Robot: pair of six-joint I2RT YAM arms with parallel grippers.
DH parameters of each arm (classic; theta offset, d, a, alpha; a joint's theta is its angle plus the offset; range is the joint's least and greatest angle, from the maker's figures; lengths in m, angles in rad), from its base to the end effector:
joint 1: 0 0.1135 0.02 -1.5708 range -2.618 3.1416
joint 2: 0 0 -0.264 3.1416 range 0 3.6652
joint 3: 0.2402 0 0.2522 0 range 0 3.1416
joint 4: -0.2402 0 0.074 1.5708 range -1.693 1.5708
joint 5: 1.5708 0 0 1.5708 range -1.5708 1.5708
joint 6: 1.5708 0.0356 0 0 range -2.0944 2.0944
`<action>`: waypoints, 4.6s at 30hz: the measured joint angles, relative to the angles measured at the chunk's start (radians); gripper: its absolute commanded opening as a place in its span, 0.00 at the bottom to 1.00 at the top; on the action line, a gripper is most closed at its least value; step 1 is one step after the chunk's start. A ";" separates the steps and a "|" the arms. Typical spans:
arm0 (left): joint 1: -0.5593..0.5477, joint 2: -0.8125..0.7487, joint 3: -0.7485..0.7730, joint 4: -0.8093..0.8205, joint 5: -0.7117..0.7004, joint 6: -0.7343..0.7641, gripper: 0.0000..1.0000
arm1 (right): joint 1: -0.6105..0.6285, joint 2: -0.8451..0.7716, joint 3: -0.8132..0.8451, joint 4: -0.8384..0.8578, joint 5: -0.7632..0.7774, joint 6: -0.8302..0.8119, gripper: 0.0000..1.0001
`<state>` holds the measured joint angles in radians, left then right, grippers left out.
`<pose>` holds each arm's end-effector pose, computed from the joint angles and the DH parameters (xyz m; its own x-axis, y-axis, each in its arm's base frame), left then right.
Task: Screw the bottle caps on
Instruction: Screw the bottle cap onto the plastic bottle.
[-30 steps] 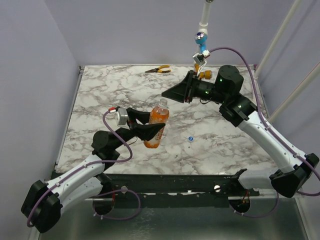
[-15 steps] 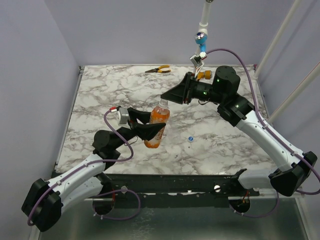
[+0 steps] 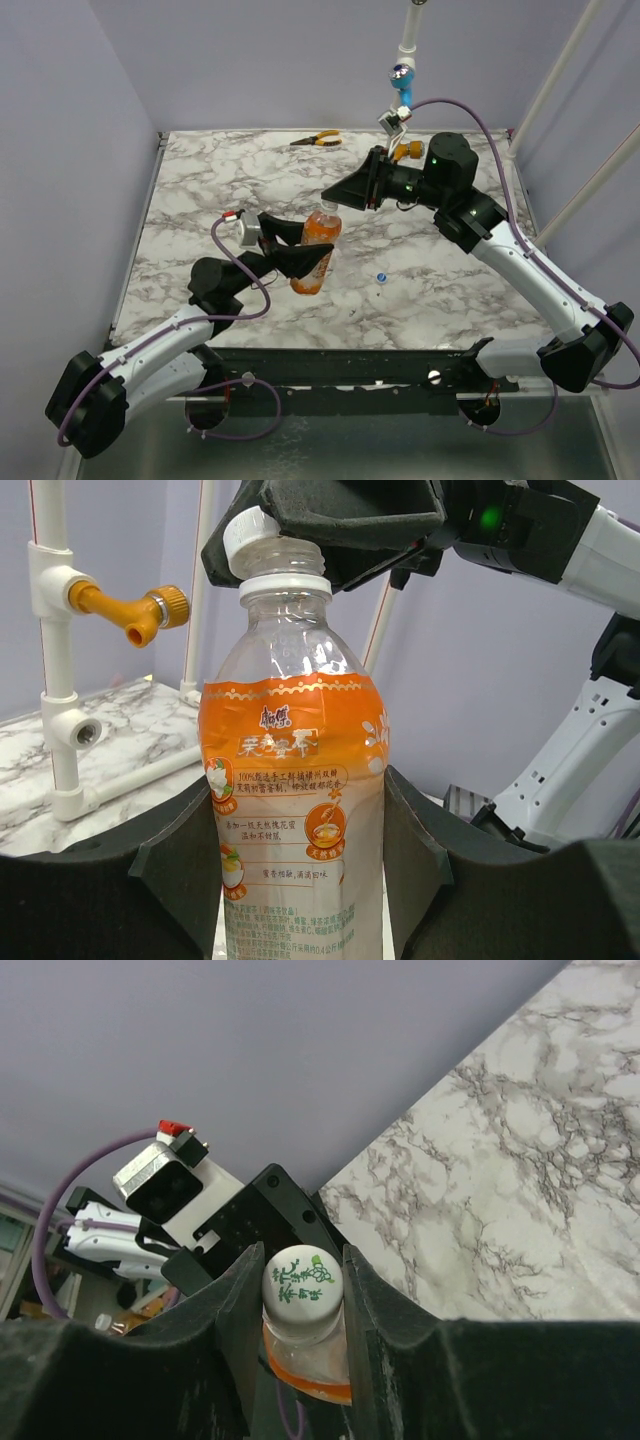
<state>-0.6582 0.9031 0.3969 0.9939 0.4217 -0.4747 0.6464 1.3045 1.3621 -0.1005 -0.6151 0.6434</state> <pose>0.1445 -0.1302 0.3044 -0.0561 -0.4838 -0.8734 0.9203 0.3142 -0.2332 0.2228 0.1938 0.4378 -0.5986 0.1621 -0.7845 -0.7412 0.2593 0.6192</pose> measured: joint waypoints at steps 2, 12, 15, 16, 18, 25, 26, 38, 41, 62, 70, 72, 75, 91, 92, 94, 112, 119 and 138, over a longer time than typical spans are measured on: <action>0.000 0.004 0.000 0.003 0.000 0.000 0.24 | 0.000 0.000 -0.001 -0.003 0.000 -0.008 0.34; 0.010 0.051 0.000 0.015 -0.012 -0.041 0.24 | 0.000 -0.007 -0.030 -0.008 0.044 -0.040 0.34; 0.014 0.069 0.005 0.017 -0.014 -0.061 0.24 | 0.000 -0.007 -0.034 -0.015 0.071 -0.055 0.33; 0.016 0.076 0.008 0.018 -0.014 -0.064 0.24 | 0.001 -0.007 -0.034 -0.016 0.080 -0.061 0.33; 0.016 0.087 0.017 0.018 -0.015 -0.071 0.23 | 0.002 -0.008 -0.034 -0.017 0.097 -0.069 0.33; 0.019 0.106 0.045 -0.008 -0.014 -0.072 0.23 | 0.002 -0.014 -0.033 -0.026 0.142 -0.096 0.33; 0.020 0.106 0.055 -0.031 -0.013 -0.066 0.23 | 0.002 -0.014 -0.031 -0.030 0.151 -0.099 0.32; 0.026 0.128 0.127 -0.144 -0.005 -0.001 0.21 | 0.009 0.003 0.023 -0.112 0.246 -0.129 0.31; 0.029 0.138 0.140 -0.168 -0.007 0.029 0.21 | 0.011 0.021 0.044 -0.140 0.276 -0.129 0.30; -0.055 0.219 0.200 -0.226 -0.122 0.313 0.21 | 0.027 0.156 0.212 -0.365 0.432 -0.093 0.29; -0.124 0.248 0.201 -0.226 -0.241 0.426 0.21 | 0.027 0.192 0.259 -0.450 0.496 -0.083 0.29; -0.140 0.253 0.201 -0.227 -0.272 0.456 0.21 | 0.027 0.201 0.271 -0.468 0.507 -0.077 0.29; -0.153 0.253 0.201 -0.227 -0.305 0.486 0.21 | 0.027 0.216 0.290 -0.485 0.523 -0.062 0.29; -0.174 0.213 0.164 -0.180 -0.357 0.469 0.20 | 0.053 0.229 0.330 -0.497 0.614 0.000 0.29; -0.173 0.198 0.150 -0.177 -0.354 0.446 0.20 | 0.055 0.213 0.317 -0.481 0.616 -0.001 0.29; -0.174 0.173 0.130 -0.171 -0.346 0.405 0.21 | 0.054 0.175 0.288 -0.445 0.619 -0.008 0.29; -0.130 0.100 0.243 -0.174 -0.267 0.012 0.21 | 0.047 0.050 0.198 -0.088 0.380 -0.142 0.31; -0.099 0.100 0.250 -0.160 -0.240 -0.095 0.21 | 0.046 0.028 0.169 -0.016 0.327 -0.154 0.31; -0.047 0.113 0.199 -0.028 -0.167 -0.260 0.21 | 0.045 -0.007 0.033 0.188 0.205 -0.165 0.31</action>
<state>-0.7052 1.0161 0.5957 0.9661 0.2550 -0.7349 0.6918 1.2972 1.3952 0.0879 -0.4099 0.4786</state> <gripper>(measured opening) 0.558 0.341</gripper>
